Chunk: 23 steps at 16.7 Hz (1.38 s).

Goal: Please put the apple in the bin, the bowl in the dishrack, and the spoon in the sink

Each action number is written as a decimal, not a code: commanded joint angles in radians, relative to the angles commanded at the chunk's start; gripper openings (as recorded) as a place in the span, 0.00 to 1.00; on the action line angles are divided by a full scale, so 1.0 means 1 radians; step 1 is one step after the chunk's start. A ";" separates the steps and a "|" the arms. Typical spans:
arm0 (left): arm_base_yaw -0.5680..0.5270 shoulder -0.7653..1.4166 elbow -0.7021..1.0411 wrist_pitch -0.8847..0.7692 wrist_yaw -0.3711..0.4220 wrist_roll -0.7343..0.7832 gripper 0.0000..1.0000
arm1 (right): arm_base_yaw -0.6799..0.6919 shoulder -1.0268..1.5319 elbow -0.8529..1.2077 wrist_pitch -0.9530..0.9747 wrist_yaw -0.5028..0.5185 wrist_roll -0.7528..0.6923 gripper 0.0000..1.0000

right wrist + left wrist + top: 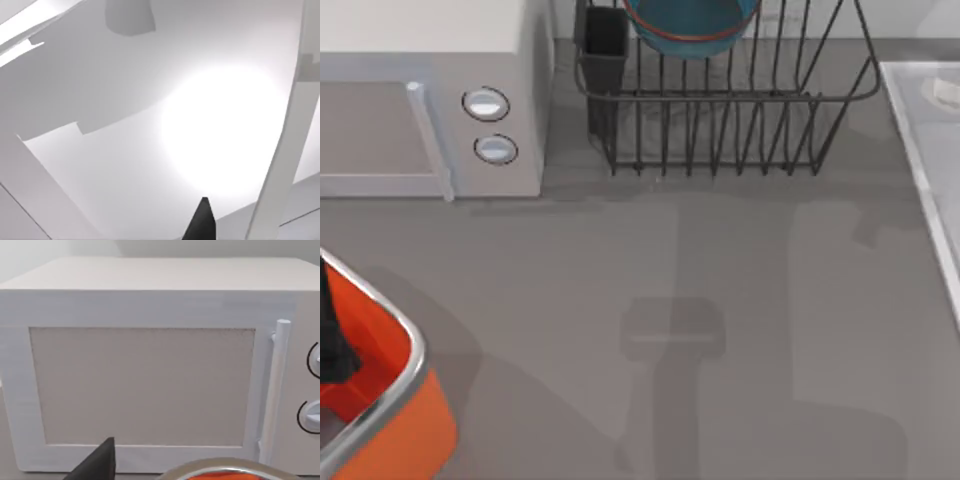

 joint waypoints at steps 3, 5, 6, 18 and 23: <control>0.000 0.000 0.000 0.000 0.000 0.000 1.00 | 0.002 0.006 0.008 -0.001 0.000 0.003 0.00; 0.000 0.000 0.000 0.000 0.000 0.000 1.00 | -0.003 0.005 0.006 0.000 0.000 0.003 0.00; 0.000 0.000 0.000 0.000 0.000 0.000 1.00 | -0.003 0.003 0.002 0.003 0.000 0.004 0.00; 0.000 0.000 0.000 0.000 0.000 0.000 1.00 | 0.004 -0.074 -0.326 0.253 -0.001 0.004 0.00; 0.000 0.000 0.000 0.000 0.000 0.000 1.00 | 0.004 -0.074 -0.326 0.253 -0.001 0.004 0.23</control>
